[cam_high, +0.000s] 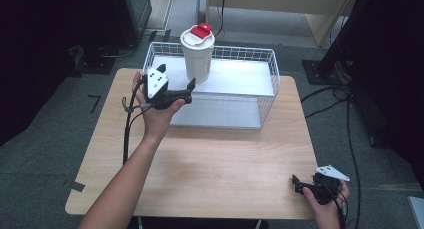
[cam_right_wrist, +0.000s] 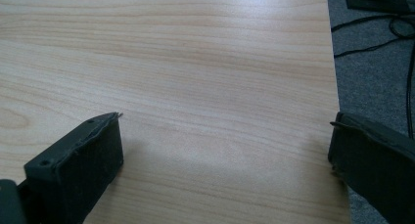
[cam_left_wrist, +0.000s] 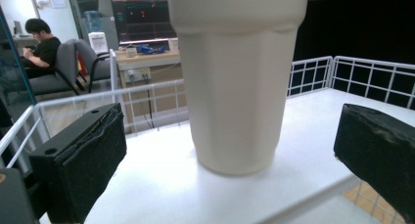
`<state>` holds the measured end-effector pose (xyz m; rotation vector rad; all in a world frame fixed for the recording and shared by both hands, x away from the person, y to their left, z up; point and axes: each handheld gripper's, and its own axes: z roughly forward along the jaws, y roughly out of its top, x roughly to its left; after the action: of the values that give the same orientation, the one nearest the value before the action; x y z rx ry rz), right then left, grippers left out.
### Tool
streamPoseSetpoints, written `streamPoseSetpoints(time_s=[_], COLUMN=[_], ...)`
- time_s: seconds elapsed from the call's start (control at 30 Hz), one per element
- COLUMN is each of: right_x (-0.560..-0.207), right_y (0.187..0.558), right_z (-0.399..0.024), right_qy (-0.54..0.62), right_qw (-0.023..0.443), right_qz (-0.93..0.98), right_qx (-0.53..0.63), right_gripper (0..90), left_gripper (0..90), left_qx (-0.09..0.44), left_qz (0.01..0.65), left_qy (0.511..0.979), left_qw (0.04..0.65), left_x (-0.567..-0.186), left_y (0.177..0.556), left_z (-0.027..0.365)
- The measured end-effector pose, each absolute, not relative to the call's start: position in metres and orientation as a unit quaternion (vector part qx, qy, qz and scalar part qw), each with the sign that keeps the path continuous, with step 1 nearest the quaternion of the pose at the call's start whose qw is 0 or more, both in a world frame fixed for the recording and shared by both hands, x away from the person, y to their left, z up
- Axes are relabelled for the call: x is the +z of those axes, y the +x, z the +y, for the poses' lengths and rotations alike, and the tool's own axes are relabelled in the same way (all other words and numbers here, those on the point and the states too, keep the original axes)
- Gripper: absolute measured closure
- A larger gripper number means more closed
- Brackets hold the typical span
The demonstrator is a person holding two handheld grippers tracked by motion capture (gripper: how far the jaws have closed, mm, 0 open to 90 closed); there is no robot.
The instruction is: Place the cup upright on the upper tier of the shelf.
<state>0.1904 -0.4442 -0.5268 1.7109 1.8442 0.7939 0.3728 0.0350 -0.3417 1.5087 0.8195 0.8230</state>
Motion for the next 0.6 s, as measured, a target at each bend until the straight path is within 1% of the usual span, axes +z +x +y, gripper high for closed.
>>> streamPoseSetpoints(time_s=[0.3, 0.57, 0.6], right_x=[-0.527, -0.527, -0.527], right_y=[0.190, 0.190, 0.190], right_z=[-0.444, -0.444, -0.444], right_qy=[0.629, 0.628, 0.628], right_qw=[0.248, 0.249, 0.249], right_qz=[0.676, 0.677, 0.677], right_qx=[0.291, 0.292, 0.291], right_gripper=[0.0, 0.0, 0.0], left_gripper=[0.0, 0.0, 0.0], left_qx=[0.361, 0.373, 0.375], left_qz=[0.350, 0.373, 0.380], left_qy=[0.648, 0.642, 0.641], left_qw=[0.571, 0.557, 0.551], left_x=[-0.361, -0.385, -0.391], left_y=[0.346, 0.321, 0.315], left_z=[0.056, 0.084, 0.092])
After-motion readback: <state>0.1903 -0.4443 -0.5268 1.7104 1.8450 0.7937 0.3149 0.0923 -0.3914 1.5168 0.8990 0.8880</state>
